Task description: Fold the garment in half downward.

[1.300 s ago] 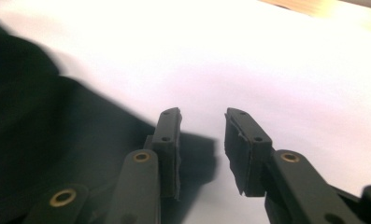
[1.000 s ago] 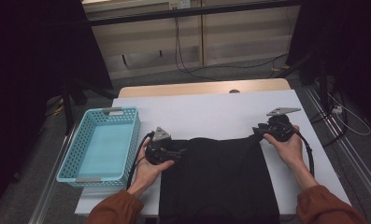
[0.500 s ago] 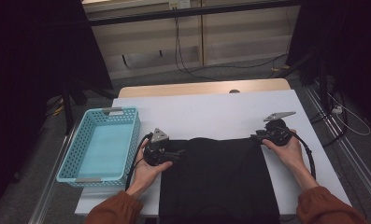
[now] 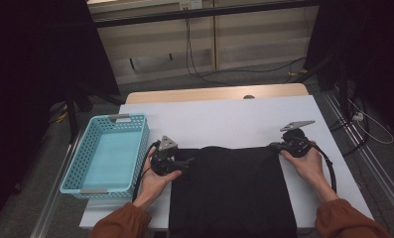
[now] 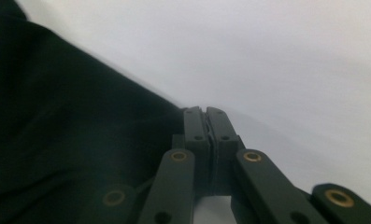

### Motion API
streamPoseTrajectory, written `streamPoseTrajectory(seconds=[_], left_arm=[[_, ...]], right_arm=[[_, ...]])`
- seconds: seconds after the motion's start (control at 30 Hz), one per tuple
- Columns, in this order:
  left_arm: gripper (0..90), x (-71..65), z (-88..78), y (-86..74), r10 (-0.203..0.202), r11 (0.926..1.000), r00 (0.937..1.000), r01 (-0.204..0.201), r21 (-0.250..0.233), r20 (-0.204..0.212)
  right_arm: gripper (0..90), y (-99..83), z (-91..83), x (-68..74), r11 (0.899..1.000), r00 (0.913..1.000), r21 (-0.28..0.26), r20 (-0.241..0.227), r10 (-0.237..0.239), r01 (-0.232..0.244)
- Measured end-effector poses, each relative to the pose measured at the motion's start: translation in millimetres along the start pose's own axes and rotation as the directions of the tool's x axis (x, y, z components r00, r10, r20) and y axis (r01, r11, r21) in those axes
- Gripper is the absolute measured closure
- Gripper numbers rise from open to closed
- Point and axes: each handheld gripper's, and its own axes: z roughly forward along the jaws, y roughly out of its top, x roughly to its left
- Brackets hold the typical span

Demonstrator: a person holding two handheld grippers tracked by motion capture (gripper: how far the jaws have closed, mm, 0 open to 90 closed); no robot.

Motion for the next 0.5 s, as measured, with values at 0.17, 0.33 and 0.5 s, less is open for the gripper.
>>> streamPoseTrajectory(seconds=[0.17,0.33,0.5], left_arm=[[22.6,1.9,1.3,-0.5,-0.016,0.9999,0.9998,0.016,0.003,-0.012],[25.8,3.6,1.0,0.0,-0.029,0.9996,0.9994,0.029,-0.005,-0.019],[35.9,8.7,-2.5,7.2,-0.060,0.9972,0.9978,0.058,-0.046,-0.028]], right_arm=[[89.2,-6.0,-13.4,-11.2,0.999,0.9987,-0.035,0.034,0.038,-0.037],[89.7,-5.7,-16.4,-17.7,0.997,0.9956,-0.052,0.077,0.053,-0.049],[89.8,-7.0,-17.3,-23.7,0.996,0.9948,-0.060,0.076,0.069,-0.064]])
